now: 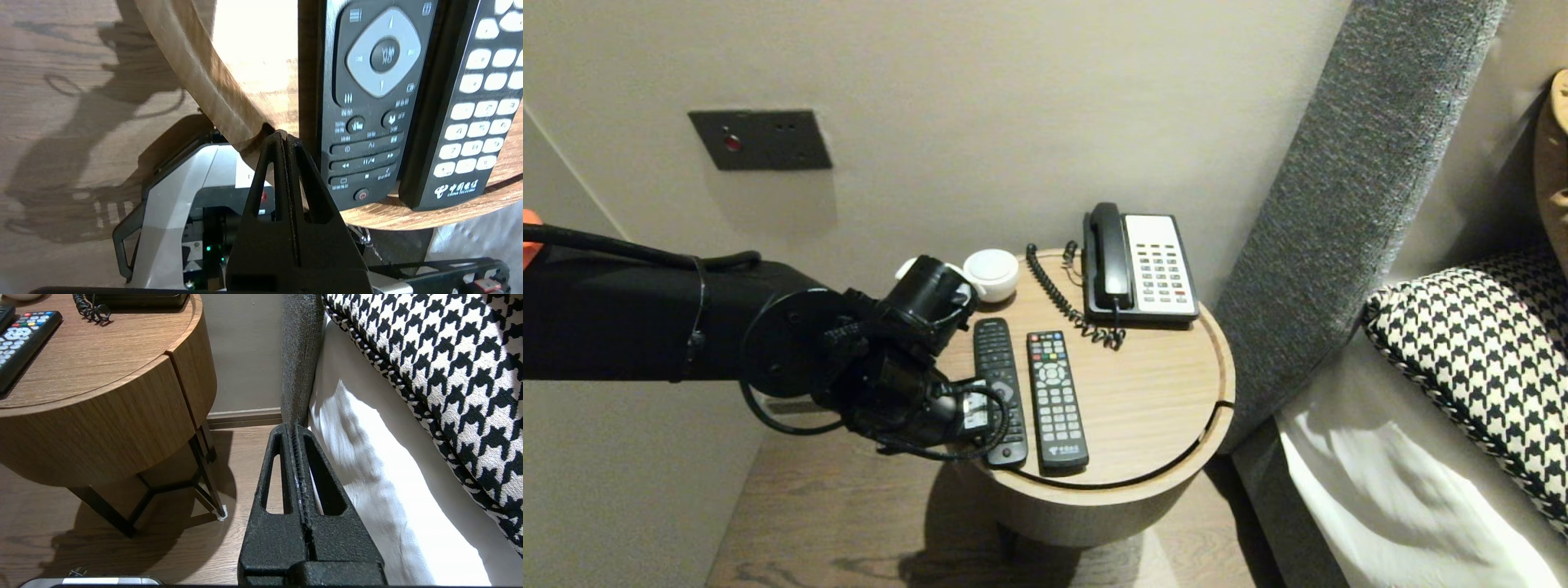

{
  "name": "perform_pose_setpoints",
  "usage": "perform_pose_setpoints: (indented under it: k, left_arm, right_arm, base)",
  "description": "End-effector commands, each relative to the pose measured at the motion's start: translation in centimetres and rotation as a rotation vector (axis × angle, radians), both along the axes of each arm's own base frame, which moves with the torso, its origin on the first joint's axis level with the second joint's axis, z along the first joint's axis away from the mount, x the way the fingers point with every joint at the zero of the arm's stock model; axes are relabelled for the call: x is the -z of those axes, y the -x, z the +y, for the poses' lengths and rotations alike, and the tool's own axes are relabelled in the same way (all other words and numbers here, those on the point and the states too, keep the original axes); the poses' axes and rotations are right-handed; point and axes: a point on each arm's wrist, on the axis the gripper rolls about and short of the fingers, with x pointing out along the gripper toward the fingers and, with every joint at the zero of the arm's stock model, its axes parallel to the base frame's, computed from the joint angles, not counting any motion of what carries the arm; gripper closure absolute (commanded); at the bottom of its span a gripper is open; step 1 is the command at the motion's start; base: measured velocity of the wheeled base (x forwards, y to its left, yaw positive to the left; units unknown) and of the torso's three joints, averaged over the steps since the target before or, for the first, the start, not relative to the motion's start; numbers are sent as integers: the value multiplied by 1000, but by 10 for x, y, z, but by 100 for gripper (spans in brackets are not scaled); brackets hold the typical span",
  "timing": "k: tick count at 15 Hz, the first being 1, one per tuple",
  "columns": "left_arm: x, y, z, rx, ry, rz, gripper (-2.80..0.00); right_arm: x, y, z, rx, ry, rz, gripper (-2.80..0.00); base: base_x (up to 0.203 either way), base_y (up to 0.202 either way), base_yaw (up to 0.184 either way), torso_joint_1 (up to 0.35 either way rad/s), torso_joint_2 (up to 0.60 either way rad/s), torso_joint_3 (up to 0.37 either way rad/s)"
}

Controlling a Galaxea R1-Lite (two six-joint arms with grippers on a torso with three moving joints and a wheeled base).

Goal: Open the nightstand drawer

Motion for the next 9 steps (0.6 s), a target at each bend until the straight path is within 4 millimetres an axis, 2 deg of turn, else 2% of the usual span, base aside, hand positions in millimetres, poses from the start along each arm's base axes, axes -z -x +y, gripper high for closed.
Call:
perform_pose_setpoints:
  k: [1, 9]
  left_arm:
    - [1, 3, -1, 3, -4, 10, 0]
    - [6, 22, -2, 18, -12, 42, 0]
  right_arm:
    - [11, -3, 0, -1, 0, 41, 0]
    - [11, -3, 0, 1, 0, 41, 0]
  base:
    - [0, 0, 0, 0, 0, 0]
    - [0, 0, 0, 0, 0, 0]
